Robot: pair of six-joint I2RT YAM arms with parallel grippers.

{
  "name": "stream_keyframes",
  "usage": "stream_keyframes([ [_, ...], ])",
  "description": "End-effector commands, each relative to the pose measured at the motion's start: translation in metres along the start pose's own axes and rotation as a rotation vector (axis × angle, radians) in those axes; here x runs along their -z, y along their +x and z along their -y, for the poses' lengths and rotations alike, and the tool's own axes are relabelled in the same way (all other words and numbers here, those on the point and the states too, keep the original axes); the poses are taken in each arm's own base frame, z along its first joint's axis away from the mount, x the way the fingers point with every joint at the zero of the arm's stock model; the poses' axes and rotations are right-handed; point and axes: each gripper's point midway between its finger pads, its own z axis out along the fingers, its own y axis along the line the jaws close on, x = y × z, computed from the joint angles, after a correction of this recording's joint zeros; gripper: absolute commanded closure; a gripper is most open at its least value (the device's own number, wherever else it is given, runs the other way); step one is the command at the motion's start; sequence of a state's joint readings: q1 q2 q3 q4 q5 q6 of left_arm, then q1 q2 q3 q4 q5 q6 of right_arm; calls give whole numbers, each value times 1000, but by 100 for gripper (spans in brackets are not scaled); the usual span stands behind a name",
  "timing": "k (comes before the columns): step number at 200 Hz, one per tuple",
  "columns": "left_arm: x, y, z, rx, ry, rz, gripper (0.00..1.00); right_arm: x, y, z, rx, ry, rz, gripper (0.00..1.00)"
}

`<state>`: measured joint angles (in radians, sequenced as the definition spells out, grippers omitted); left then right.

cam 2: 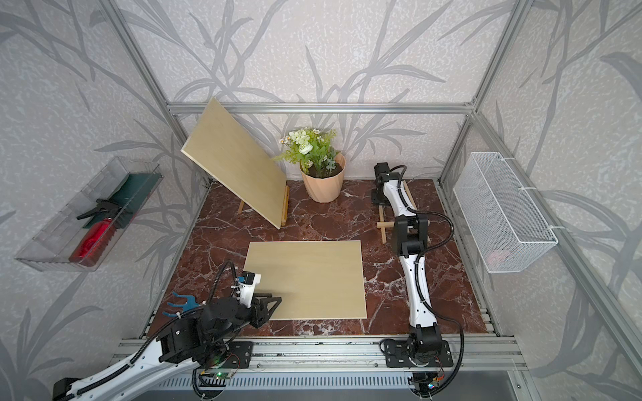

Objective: Disassemble the easel
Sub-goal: Place the easel at the corner of the board.

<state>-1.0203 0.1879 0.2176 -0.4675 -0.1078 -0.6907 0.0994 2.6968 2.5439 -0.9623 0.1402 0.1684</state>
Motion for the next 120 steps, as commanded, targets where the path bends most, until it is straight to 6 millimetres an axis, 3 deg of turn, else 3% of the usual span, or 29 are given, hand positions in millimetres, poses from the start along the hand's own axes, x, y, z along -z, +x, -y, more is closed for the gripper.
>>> stream_keyframes([
  [1,-2,0,-4,-6,-18,13,51,-5,22,13,-33,24,-78,55],
  [23,-2,-1,-4,-6,-20,15,51,4,19,8,-50,-14,-54,53],
  [63,-3,0,-6,-6,-25,15,50,41,4,-12,-76,-157,54,35],
  [90,-2,-1,-7,-6,-36,17,45,77,-3,-15,-70,-148,140,30],
  [120,-2,-2,-8,-2,-40,23,38,126,-5,-38,-54,-201,279,27],
])
